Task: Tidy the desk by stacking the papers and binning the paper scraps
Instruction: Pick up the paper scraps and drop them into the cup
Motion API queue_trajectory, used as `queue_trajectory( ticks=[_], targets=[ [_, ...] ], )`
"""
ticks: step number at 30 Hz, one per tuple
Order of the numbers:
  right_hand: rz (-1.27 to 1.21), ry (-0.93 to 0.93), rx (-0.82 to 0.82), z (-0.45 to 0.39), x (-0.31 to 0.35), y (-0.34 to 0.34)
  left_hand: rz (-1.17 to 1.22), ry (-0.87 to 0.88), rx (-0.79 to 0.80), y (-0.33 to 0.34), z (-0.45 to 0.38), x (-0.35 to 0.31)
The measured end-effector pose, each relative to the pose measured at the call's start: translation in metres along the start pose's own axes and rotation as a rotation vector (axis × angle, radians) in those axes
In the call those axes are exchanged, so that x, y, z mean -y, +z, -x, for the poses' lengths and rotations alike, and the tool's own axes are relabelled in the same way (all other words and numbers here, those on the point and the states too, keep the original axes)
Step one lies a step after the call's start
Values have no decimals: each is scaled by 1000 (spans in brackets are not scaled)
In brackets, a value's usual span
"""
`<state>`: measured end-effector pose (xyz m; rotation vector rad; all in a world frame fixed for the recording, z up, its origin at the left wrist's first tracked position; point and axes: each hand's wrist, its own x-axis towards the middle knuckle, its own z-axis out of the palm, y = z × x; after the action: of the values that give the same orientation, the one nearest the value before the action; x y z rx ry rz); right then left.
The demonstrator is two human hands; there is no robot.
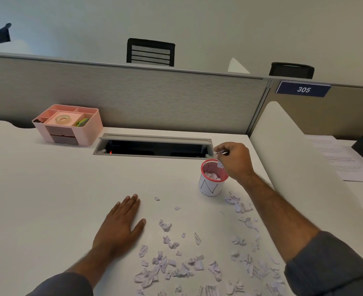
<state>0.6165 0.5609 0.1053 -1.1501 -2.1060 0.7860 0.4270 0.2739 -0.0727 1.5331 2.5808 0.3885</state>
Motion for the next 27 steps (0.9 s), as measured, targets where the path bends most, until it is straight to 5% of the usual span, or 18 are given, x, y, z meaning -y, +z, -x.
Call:
queue_trajectory(
  ticks=[7,17,19,24,27],
  targets=[
    [79,27,47,4,-11,9,-2,3,-11,1,-1,1],
    [-46,-179,-42,37,-5,34,2,12,-17,0,-1,0],
    [-45,-226,52,53,-7,55,9,13,-16,1,-1,0],
    [222,-227,602,98,-27,116,7,11,-11,1,-1,1],
    [340,-282,675,112,-26,140,6,15,-15,0,-3,0]
  ],
)
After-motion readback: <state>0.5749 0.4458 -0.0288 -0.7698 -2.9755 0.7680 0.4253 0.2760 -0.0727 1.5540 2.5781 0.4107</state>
